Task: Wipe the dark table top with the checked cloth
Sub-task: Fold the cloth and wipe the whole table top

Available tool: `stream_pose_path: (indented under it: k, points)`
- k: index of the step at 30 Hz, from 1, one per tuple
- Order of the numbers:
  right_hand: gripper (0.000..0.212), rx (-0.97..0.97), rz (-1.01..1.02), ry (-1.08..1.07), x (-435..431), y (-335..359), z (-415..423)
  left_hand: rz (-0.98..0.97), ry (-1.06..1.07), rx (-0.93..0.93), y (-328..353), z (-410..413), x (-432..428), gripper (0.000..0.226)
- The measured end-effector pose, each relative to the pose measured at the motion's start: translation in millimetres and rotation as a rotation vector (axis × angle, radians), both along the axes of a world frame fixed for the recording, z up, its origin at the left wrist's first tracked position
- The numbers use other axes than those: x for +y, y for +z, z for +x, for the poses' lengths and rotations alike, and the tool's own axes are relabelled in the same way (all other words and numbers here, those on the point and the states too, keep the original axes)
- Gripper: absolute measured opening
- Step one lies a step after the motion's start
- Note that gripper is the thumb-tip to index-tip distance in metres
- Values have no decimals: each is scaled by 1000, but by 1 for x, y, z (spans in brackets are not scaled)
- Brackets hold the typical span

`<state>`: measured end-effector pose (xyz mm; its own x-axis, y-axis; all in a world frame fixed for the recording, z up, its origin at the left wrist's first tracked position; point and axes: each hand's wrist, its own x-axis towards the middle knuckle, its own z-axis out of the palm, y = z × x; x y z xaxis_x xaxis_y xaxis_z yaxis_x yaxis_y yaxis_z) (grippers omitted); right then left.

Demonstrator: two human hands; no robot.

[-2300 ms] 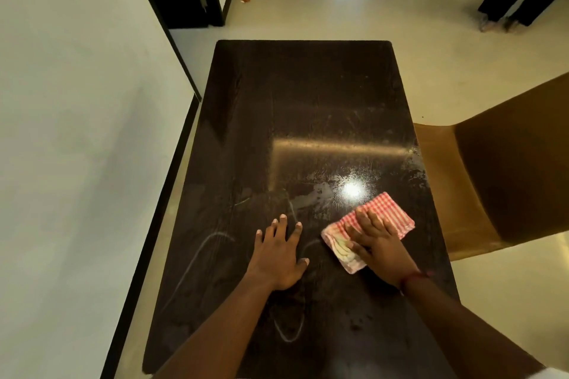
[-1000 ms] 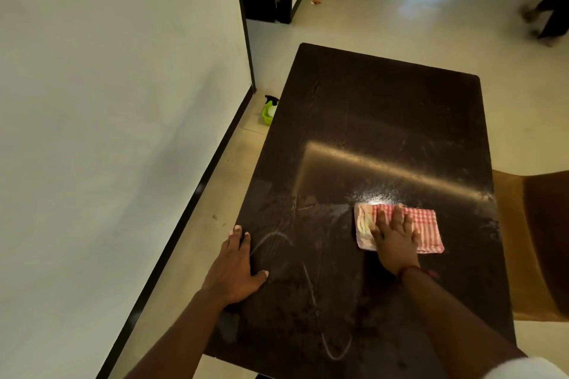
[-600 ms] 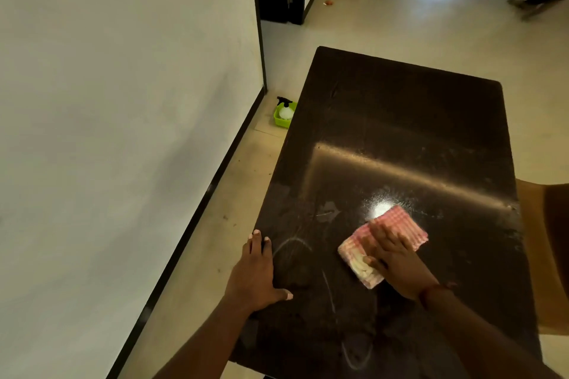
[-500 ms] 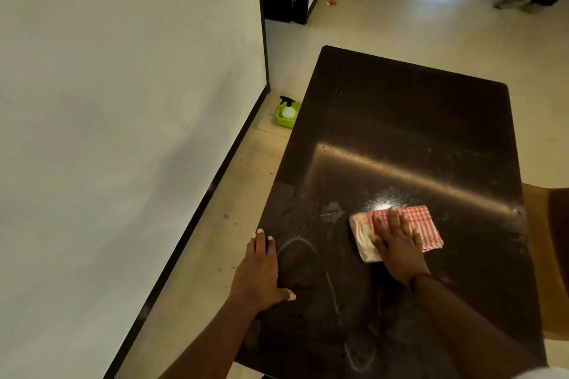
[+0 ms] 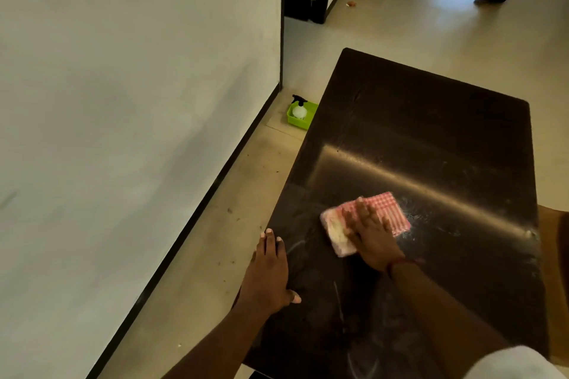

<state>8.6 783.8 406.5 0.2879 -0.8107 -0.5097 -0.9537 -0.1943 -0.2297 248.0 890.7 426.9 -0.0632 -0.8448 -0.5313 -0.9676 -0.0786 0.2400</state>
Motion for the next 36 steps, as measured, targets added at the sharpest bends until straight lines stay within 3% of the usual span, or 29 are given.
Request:
stream_pose_path:
  k: [2,4,8,11,14,17,24,26,29,31,36]
  points:
    - [55,-11,-28,-250,-16,-6,27,-3,6,-5,0,0,0,128]
    - [55,2,-45,-282,-19,-7,59,-3,8,-15,0,-1,0,128]
    - [67,-28,-53,181,7,-6,86,-2,30,-6,1,-4,0,130]
    - [71,-17,-57,330,-7,-5,72,4,48,20,1,-3,1,128]
    - [55,-7,-43,61,-39,-5,79,6,36,14,3,-4,2,128]
    - [54,-1,-80,-211,-49,-3,115,13,28,-21,5,-7,2,126]
    - [55,-62,-144,393,-5,-6,138,-14,74,32,-6,-6,6,123]
    - [58,-56,-150,373,-18,-8,128,-31,80,41,-8,-4,7,125]
    - [53,-47,-112,33,-35,-10,125,-42,67,39,-6,-1,7,125]
    - [53,-19,-124,-54,-26,-7,134,-50,59,67,-5,3,9,123]
    - [56,-23,-116,365,15,-6,120,-153,41,149,-8,13,30,106]
